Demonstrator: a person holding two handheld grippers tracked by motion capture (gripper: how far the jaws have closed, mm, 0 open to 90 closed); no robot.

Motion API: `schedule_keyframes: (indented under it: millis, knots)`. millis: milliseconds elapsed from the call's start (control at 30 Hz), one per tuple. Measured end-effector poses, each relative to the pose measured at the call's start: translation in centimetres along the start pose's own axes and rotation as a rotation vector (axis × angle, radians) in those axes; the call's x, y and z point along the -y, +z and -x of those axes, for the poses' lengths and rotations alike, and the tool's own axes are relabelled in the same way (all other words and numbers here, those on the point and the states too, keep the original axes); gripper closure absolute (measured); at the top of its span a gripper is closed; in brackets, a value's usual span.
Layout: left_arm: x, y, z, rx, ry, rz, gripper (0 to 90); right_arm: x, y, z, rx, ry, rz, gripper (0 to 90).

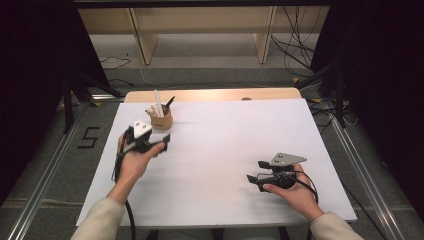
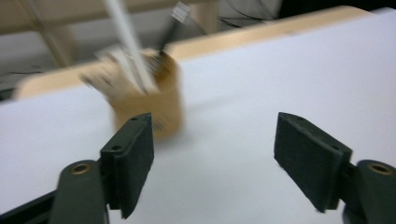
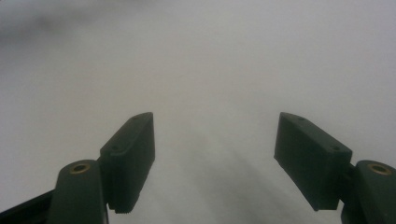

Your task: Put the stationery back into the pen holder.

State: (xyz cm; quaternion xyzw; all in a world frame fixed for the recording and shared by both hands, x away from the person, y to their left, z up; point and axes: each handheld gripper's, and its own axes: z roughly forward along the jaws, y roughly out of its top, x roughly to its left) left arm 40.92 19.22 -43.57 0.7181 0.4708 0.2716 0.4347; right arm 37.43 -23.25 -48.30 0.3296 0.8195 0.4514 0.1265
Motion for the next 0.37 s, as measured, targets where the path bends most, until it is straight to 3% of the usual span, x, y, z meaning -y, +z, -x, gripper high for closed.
schedule_keyframes:
  millis: [67,133,233,367]
  knots:
    - [2.4,-1.3,1.4,0.101,-0.013,-0.031,25.7,0.1,-0.2,0.2,0.005,0.011,0.006,29.3]
    - [4.4,-2.1,2.5,0.145,0.034,-0.067,23.7,0.2,-0.3,0.4,0.011,0.012,0.003,29.3]
    - [6.1,-3.2,3.5,0.164,0.073,-0.073,22.5,0.2,-0.4,0.5,0.018,0.014,0.007,29.2]
    - [6.8,-3.6,3.9,0.188,0.09,-0.065,19.6,0.2,-0.3,0.5,0.014,0.011,0.003,28.7]
